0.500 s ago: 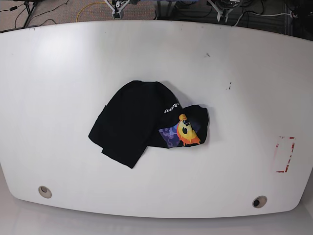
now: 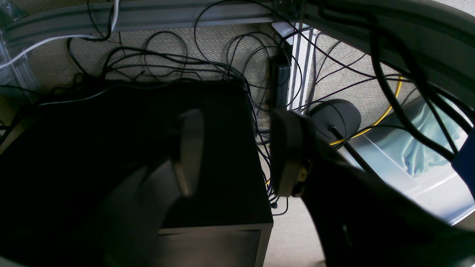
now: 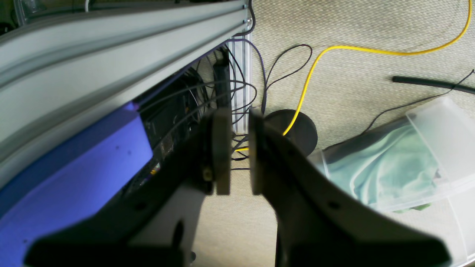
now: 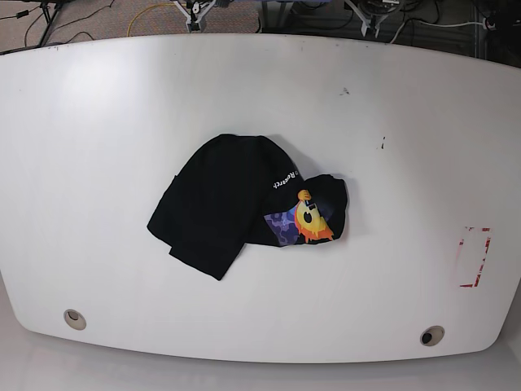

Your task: Layout the t-shirt on the table in an organized manner, then fold the t-shirt properly

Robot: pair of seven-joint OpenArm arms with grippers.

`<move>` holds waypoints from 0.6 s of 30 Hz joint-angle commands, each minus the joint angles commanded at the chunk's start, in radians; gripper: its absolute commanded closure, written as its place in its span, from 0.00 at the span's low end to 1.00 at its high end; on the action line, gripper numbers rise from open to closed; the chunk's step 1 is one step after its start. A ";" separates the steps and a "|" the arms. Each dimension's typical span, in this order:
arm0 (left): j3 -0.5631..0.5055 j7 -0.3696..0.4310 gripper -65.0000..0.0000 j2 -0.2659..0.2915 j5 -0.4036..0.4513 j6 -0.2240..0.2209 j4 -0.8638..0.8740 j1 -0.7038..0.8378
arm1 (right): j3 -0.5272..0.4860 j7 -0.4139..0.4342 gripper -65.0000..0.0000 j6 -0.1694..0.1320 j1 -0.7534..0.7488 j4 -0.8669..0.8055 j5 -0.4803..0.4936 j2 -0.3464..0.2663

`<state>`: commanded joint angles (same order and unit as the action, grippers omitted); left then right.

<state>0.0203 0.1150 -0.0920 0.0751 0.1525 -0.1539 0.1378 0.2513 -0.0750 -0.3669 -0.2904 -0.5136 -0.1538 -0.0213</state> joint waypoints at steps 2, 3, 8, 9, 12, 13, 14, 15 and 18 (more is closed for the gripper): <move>0.001 0.003 0.58 0.002 -0.001 0.001 0.000 -0.001 | 0.000 0.001 0.88 -0.001 -0.001 -0.003 0.001 0.002; 0.001 0.004 0.58 0.003 -0.002 0.001 0.000 0.000 | 0.000 0.001 0.88 -0.002 -0.002 -0.004 0.001 0.002; 0.001 0.001 0.58 0.003 -0.002 0.001 -0.002 0.000 | 0.000 0.001 0.88 -0.001 -0.003 -0.004 0.002 0.002; -0.003 0.010 0.59 -0.001 0.004 -0.001 0.006 -0.005 | 0.000 0.007 0.88 -0.002 0.029 -0.004 -0.002 0.014; -0.003 0.010 0.59 -0.001 0.004 -0.001 0.006 -0.005 | 0.000 0.007 0.88 -0.002 0.041 0.000 -0.003 0.025; -0.003 0.010 0.59 -0.001 0.004 -0.001 0.006 -0.005 | 0.000 0.007 0.88 -0.002 0.041 0.000 -0.003 0.025; -0.003 0.010 0.59 -0.001 0.004 -0.001 0.006 -0.005 | 0.000 0.007 0.88 -0.002 0.041 0.000 -0.003 0.025; -0.003 0.010 0.59 -0.001 0.004 -0.001 0.006 -0.005 | 0.000 0.007 0.88 -0.002 0.043 0.000 -0.003 0.025; -0.003 0.010 0.59 -0.001 0.004 -0.001 0.006 -0.005 | 0.000 0.007 0.88 -0.002 0.046 0.000 -0.003 0.027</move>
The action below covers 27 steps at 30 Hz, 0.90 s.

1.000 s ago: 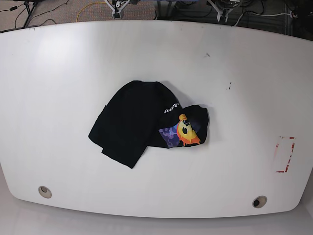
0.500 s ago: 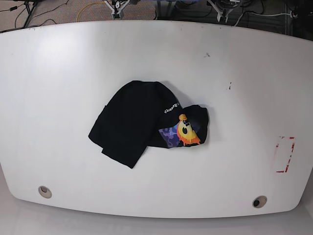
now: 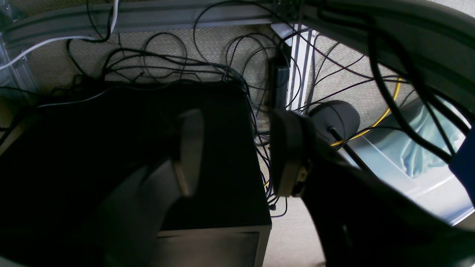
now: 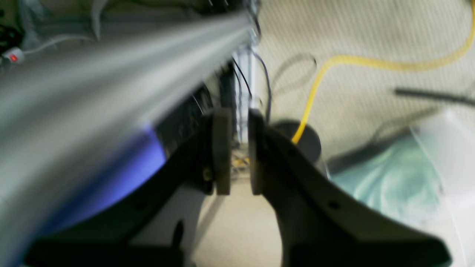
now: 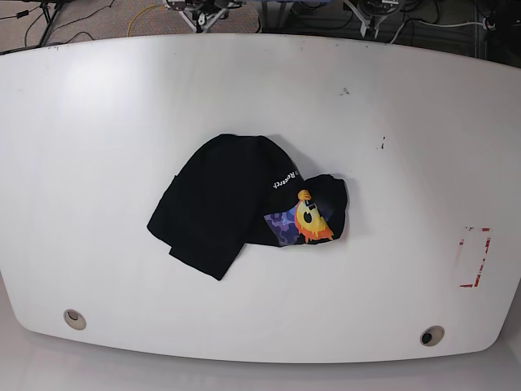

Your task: Layout the t-shirt on the table in an organized manner, then fold the t-shirt properly

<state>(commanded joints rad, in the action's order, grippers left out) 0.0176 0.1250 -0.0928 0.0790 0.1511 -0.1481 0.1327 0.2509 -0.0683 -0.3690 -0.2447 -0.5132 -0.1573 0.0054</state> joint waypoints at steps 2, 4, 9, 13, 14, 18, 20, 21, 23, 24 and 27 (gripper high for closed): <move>0.000 0.000 0.59 0.000 0.000 0.000 0.000 0.000 | 0.000 0.000 0.88 0.000 0.002 0.000 0.000 0.000; 0.000 0.000 0.59 0.000 0.000 0.000 0.000 0.000 | 0.000 0.000 0.88 0.000 0.003 0.000 0.000 0.000; 0.000 0.000 0.59 0.000 -0.002 0.000 -0.002 0.000 | 0.000 0.000 0.89 0.000 0.000 -0.005 -0.002 0.000; 0.000 0.002 0.60 0.000 -0.003 0.000 -0.003 0.005 | 0.000 0.000 0.89 0.000 -0.006 -0.008 -0.002 0.000; 0.002 0.002 0.60 0.000 -0.003 0.000 -0.005 0.006 | 0.000 0.000 0.89 0.000 -0.008 -0.008 -0.002 0.000; 0.003 0.002 0.60 0.000 -0.005 0.003 -0.072 0.040 | 0.000 0.000 0.89 0.000 -0.043 -0.029 -0.002 0.000; 0.003 0.002 0.60 -0.003 -0.005 0.005 -0.137 0.080 | 0.000 0.000 0.89 0.000 -0.069 -0.078 -0.002 0.002; 0.003 0.002 0.60 -0.003 -0.005 0.005 -0.181 0.100 | 0.000 -0.002 0.89 0.000 -0.089 -0.106 0.000 0.003; 0.003 0.002 0.60 -0.003 -0.005 0.005 -0.261 0.141 | 0.000 -0.005 0.89 0.000 -0.124 -0.169 0.000 0.005; 0.003 0.002 0.60 -0.003 -0.005 0.005 -0.301 0.170 | 0.000 -0.006 0.89 0.000 -0.143 -0.199 0.002 0.009; 0.003 0.002 0.60 -0.003 -0.005 0.005 -0.410 0.232 | 0.000 -0.011 0.89 0.000 -0.190 -0.282 0.003 0.031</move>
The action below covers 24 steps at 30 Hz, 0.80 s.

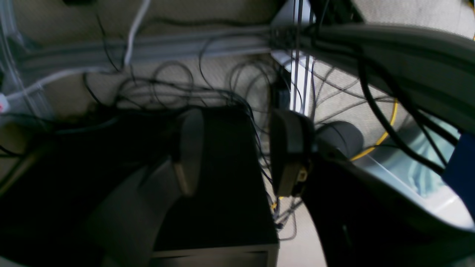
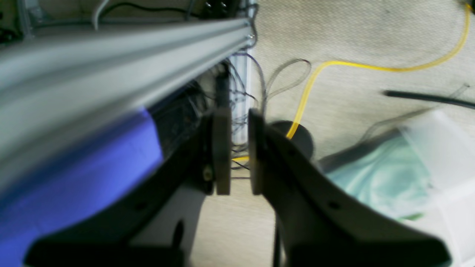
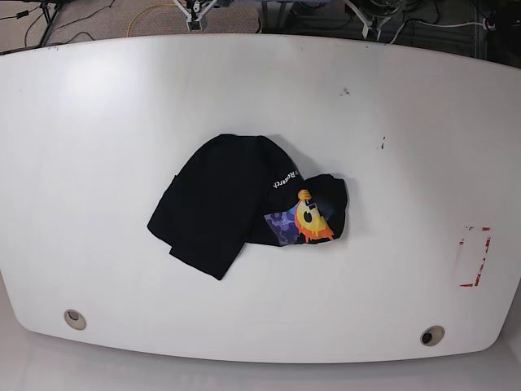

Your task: Layout the t-shirt on the table in an organized manner, then fold the t-shirt properly

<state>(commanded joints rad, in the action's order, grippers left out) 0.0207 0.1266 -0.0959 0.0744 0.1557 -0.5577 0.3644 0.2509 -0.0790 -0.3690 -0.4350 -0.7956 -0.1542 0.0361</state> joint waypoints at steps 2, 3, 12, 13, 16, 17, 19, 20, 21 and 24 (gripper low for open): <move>0.000 0.000 0.60 -0.002 0.000 0.000 -0.071 0.044 | 0.000 -0.020 0.89 0.000 -0.037 -0.061 0.000 0.003; 0.000 0.000 0.60 -0.003 0.000 0.000 -0.091 0.060 | 0.000 -0.026 0.89 -0.003 -0.048 -0.081 0.000 0.003; 0.002 -0.003 0.60 -0.009 0.000 0.000 -0.371 0.273 | 0.000 -0.057 0.89 -0.009 -0.219 -0.353 0.003 0.025; 0.003 -0.003 0.60 -0.015 0.000 0.000 -0.394 0.288 | 0.000 -0.057 0.89 -0.009 -0.235 -0.373 0.003 0.026; 0.031 -0.003 0.60 -0.034 -0.002 0.000 -0.477 0.354 | 0.000 -0.057 0.89 -0.011 -0.298 -0.448 0.003 0.029; 0.044 -0.003 0.60 -0.032 -0.002 0.000 -0.502 0.374 | 0.000 -0.057 0.89 -0.011 -0.318 -0.473 0.003 0.031; 0.069 -0.003 0.60 -0.032 -0.002 0.002 -0.552 0.410 | 0.000 -0.057 0.89 -0.011 -0.356 -0.512 0.003 0.034; 0.075 -0.003 0.60 -0.032 -0.002 0.002 -0.571 0.425 | 0.000 -0.057 0.89 -0.011 -0.368 -0.528 0.003 0.034; 0.083 -0.003 0.60 -0.032 -0.002 0.002 -0.600 0.445 | 0.000 -0.057 0.89 -0.011 -0.388 -0.548 0.003 0.034; 0.094 -0.003 0.60 -0.032 -0.002 0.002 -0.667 0.489 | 0.000 -0.057 0.89 -0.011 -0.436 -0.597 0.003 0.034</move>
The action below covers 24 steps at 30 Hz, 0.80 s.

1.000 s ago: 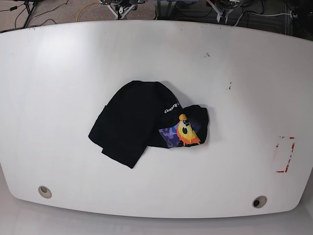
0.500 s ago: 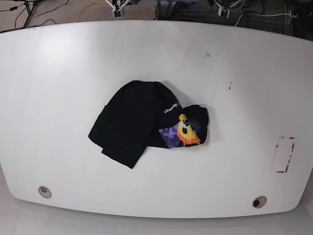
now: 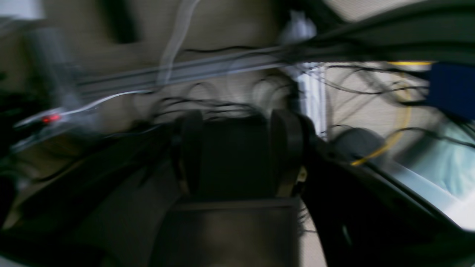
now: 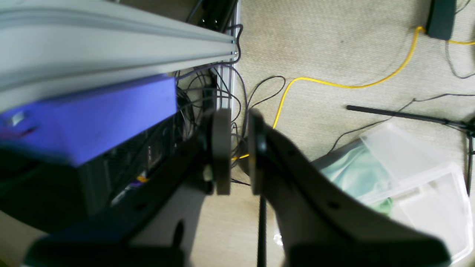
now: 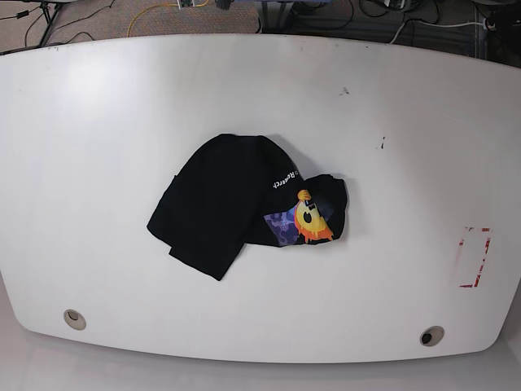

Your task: Layout the t-shirt on the table in an organized manner, then fold the t-shirt properly

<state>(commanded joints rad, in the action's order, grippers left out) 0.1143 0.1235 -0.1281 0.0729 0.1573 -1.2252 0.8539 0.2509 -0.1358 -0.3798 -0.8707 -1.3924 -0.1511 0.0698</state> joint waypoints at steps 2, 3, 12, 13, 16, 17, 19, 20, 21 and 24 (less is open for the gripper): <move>0.002 0.000 0.60 -0.003 -0.002 0.000 -0.046 0.038 | 0.000 0.000 0.89 0.000 -0.031 -0.037 0.000 0.000; 0.005 0.000 0.60 -0.005 -0.002 0.000 -0.072 0.055 | 0.000 0.000 0.89 -0.002 -0.051 -0.057 0.000 0.002; 0.037 -0.002 0.60 -0.008 -0.109 0.000 -0.325 0.227 | -0.055 -0.005 0.89 -0.032 -0.226 -0.301 0.074 -0.005; 0.037 -0.002 0.60 -0.008 -0.129 0.000 -0.365 0.255 | -0.055 -0.020 0.89 -0.032 -0.252 -0.348 0.089 -0.005; 0.038 -0.002 0.60 -0.021 -0.176 0.000 -0.462 0.305 | -0.054 -0.084 0.89 -0.034 -0.293 -0.470 0.117 -0.006; 0.044 -0.002 0.60 -0.031 -0.192 0.000 -0.485 0.318 | -0.054 -0.100 0.89 -0.034 -0.299 -0.494 0.121 -0.006; 0.058 -0.002 0.60 -0.046 -0.227 0.000 -0.540 0.341 | -0.054 -0.130 0.89 -0.035 -0.311 -0.557 0.133 -0.006; 0.066 -0.002 0.60 -0.052 -0.250 0.000 -0.571 0.350 | -0.054 -0.143 0.89 -0.035 -0.315 -0.595 0.140 -0.006; 0.072 -0.002 0.60 -0.057 -0.265 0.000 -0.592 0.354 | -0.054 -0.149 0.89 -0.035 -0.316 -0.615 0.141 -0.006; 0.080 -0.002 0.60 -0.058 -0.298 0.000 -0.660 0.364 | -0.054 -0.144 0.89 -0.035 -0.311 -0.644 0.144 -0.008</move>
<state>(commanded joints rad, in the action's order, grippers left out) 0.1941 0.1220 -0.1864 -0.2248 0.1573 -1.8850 1.2175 0.1972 -0.2800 -0.4150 -1.1822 -2.0369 -0.0069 0.0621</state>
